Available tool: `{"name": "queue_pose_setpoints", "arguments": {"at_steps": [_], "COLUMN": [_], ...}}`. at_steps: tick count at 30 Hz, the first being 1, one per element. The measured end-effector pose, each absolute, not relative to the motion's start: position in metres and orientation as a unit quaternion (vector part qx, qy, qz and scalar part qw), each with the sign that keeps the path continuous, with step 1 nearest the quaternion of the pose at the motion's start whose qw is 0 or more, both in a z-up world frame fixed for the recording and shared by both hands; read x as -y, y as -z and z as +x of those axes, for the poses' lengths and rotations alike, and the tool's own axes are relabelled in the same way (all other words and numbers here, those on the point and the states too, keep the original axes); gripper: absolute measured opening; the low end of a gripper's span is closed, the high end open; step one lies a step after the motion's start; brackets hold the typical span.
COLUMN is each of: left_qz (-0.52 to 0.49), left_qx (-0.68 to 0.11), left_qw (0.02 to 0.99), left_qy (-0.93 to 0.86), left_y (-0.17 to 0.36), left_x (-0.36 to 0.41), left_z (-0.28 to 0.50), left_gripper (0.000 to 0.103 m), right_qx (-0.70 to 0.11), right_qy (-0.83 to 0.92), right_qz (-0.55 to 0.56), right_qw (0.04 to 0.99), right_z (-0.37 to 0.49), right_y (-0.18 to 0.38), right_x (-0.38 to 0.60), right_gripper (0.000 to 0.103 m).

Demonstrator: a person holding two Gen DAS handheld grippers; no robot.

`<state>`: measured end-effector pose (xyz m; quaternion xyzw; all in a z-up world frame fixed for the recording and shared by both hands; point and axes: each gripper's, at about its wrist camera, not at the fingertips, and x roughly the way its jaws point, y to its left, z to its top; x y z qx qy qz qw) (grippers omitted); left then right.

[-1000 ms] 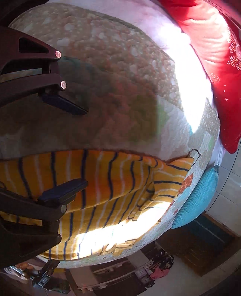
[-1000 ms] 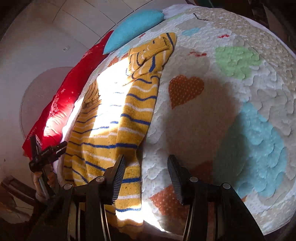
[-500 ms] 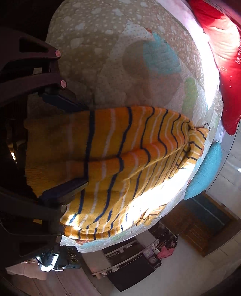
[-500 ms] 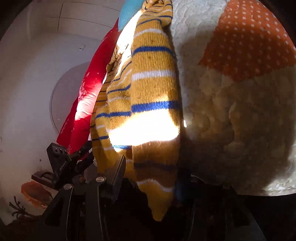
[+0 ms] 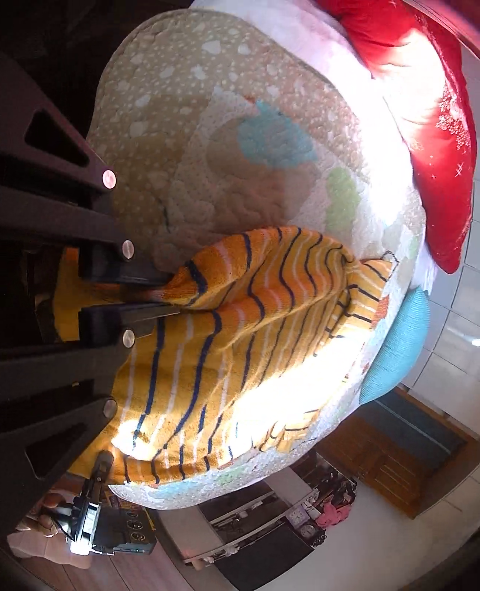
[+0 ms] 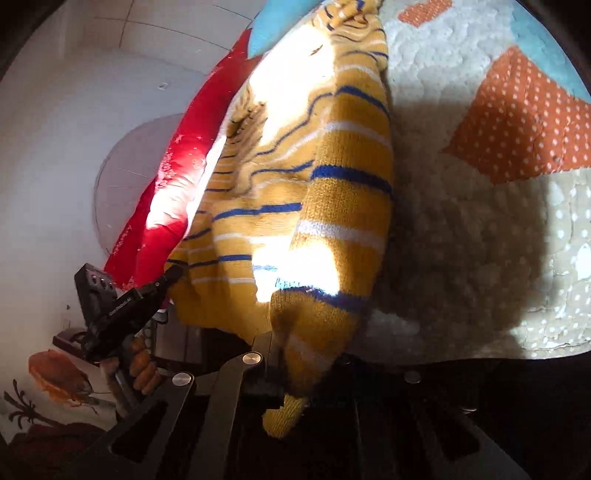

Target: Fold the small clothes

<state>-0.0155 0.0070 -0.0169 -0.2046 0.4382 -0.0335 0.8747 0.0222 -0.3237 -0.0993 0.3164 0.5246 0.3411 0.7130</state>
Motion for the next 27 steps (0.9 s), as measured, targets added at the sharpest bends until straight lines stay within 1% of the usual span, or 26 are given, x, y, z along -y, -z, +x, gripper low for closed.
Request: {"name": "queue_pose_setpoints", "arguments": {"at_steps": [4,8,12,15,19,22,27], "left_qz": [-0.222,-0.248,-0.28,-0.27,-0.254,-0.239,-0.217], "left_qx": [-0.429,-0.438,-0.436,-0.413,-0.379,-0.364,-0.375], "left_qw": [0.875,0.864,0.855,0.869,0.889,0.9,0.901], "left_qy": [0.031,0.021,0.021,0.024,0.03,0.029,0.015], "left_y": [0.007,0.019,0.022,0.004,-0.023,-0.038,-0.036], "left_x": [-0.014,-0.023,-0.041,-0.046,-0.045,-0.043,-0.036], "left_z": [-0.042,-0.056,-0.045,-0.029,0.017,0.071,0.173], "left_gripper": [0.007,0.007,0.007,0.007,0.007,0.007,0.007], "right_qx": [-0.514,-0.53,-0.521,-0.497,-0.455,-0.425,-0.413], "right_qy": [-0.366,-0.356,-0.353,-0.365,-0.373,-0.359,-0.323], "right_qz": [0.293,0.293,0.302,0.288,0.273,0.266,0.277], "right_qw": [0.718,0.712,0.716,0.733,0.761,0.787,0.805], "right_z": [-0.001,-0.011,0.001,0.016,0.058,0.107,0.2], "right_y": [0.072,0.081,0.077,0.055,0.023,0.005,0.001], "right_x": [0.326,0.34,0.344,0.333,0.334,0.331,0.333], "right_gripper": [0.008,0.008,0.008,0.008,0.008,0.008,0.008]}}
